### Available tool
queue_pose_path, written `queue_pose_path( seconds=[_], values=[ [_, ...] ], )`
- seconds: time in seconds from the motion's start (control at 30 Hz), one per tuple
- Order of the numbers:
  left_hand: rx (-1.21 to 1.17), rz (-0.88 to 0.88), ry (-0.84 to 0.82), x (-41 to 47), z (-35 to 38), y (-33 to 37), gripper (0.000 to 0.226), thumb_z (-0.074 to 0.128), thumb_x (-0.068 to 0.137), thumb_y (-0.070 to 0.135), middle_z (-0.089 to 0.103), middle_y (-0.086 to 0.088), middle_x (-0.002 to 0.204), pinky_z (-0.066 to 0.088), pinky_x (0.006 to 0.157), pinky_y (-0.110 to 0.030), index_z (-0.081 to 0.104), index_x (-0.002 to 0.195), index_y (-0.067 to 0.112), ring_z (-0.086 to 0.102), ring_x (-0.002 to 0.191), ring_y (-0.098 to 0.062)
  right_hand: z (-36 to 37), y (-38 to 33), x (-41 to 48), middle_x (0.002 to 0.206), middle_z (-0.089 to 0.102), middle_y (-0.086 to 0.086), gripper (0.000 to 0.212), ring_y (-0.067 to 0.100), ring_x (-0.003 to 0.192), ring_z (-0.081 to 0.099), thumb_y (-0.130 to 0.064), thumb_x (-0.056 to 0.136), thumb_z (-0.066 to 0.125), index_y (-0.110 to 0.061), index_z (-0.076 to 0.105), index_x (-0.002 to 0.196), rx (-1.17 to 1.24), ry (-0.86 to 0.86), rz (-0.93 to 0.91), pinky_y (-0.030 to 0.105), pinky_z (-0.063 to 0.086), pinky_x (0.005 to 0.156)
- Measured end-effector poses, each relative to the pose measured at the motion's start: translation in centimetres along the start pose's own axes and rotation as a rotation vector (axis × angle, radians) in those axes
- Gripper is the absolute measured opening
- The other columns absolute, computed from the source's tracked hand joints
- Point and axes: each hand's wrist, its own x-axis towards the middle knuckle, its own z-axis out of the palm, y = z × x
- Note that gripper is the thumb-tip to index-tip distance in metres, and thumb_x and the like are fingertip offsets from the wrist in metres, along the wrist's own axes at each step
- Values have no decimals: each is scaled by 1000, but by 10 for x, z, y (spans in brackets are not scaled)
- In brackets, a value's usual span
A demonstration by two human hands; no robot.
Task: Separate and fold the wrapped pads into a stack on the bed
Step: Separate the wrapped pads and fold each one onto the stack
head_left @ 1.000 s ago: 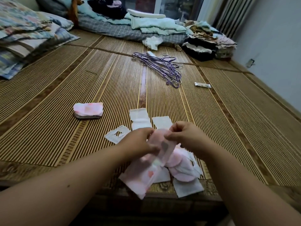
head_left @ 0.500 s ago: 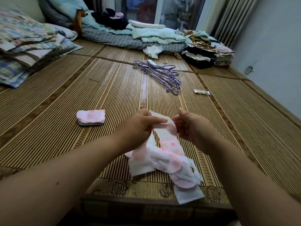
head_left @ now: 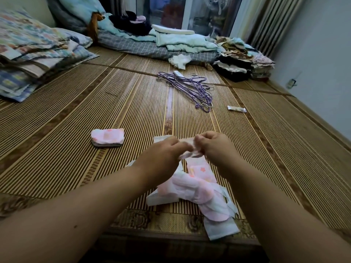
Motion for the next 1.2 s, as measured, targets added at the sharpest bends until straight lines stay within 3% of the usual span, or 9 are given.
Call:
queue_pose_path(
  seconds=[0.17, 0.33, 0.43, 0.53, 0.63, 0.73, 0.93, 1.1, 1.2],
  values=[
    [-71, -129, 15, -9, 8, -7, 53, 68, 79, 12, 65, 1, 117, 46, 68, -27, 35, 115, 33, 65, 94, -23, -10, -20, 8, 99, 66, 18, 17, 33, 95, 63, -18, 97, 50, -11, 61, 87, 435, 85, 61, 48, 51, 87],
    [-414, -330, -234, -8, 9, -6, 103, 69, 59, 65, 39, 11, 139, 44, 82, -32, 6, 138, 49, 55, 104, -19, -16, -46, 16, 90, 67, 13, 17, 25, 82, 66, -17, 98, 46, -8, 59, 92, 594, 13, -24, 41, 59, 71],
    [-558, -385, -182, -2, 2, -5, 109, 57, 54, 76, 26, 4, 152, 40, 95, -37, 6, 145, 43, 42, 123, -22, -23, -66, 15, 85, 65, 14, 16, 24, 73, 66, -14, 98, 45, -6, 58, 91, 615, -71, -78, 39, 59, 63],
    [-758, -421, -157, 10, -11, -1, 99, 59, 60, 70, 37, 1, 147, 39, 104, -42, 23, 144, 32, 40, 130, -16, -30, -83, 13, 80, 66, 14, 15, 21, 64, 68, -13, 97, 45, -4, 57, 93, 609, -153, -89, 37, 59, 57],
    [-1016, -376, -185, 21, -17, 4, 38, 74, 77, 28, 70, 9, 103, 52, 76, -18, 58, 111, 28, 64, 96, -2, -36, -98, 11, 72, 68, 12, 16, 20, 58, 68, -15, 98, 43, -5, 56, 97, 594, -192, -96, 34, 57, 51],
    [-1019, -410, -192, 22, -11, 3, 20, 69, 81, 3, 72, -1, 91, 55, 76, -23, 68, 98, 13, 68, 89, -10, -46, -110, 14, 67, 70, 9, 21, 18, 57, 68, -19, 100, 39, -5, 55, 101, 684, -186, -93, 32, 57, 54],
    [-820, -516, -302, 4, 6, -7, 16, 68, 79, 12, 73, -4, 94, 54, 84, -33, 70, 93, 21, 68, 91, -16, -61, -112, 25, 77, 71, 10, 28, 19, 64, 68, -20, 101, 37, -4, 53, 117, 847, -80, -70, 33, 56, 64],
    [-966, -718, -232, -8, 4, -26, 14, 64, 85, 20, 70, -10, 97, 56, 82, -42, 68, 97, 13, 68, 90, -26, -68, -87, 30, 104, 69, 14, 32, 21, 78, 71, -18, 101, 38, 1, 57, 118, 975, 120, 3, 33, 57, 56],
    [-1011, -831, -172, -16, -6, -45, 26, 65, 83, 27, 70, -14, 99, 57, 82, -46, 66, 100, 8, 69, 89, -29, -71, -53, 31, 108, 69, 15, 30, 24, 93, 69, -18, 101, 39, 0, 60, 111, 1045, 240, 119, 41, 57, 79]
  ],
)
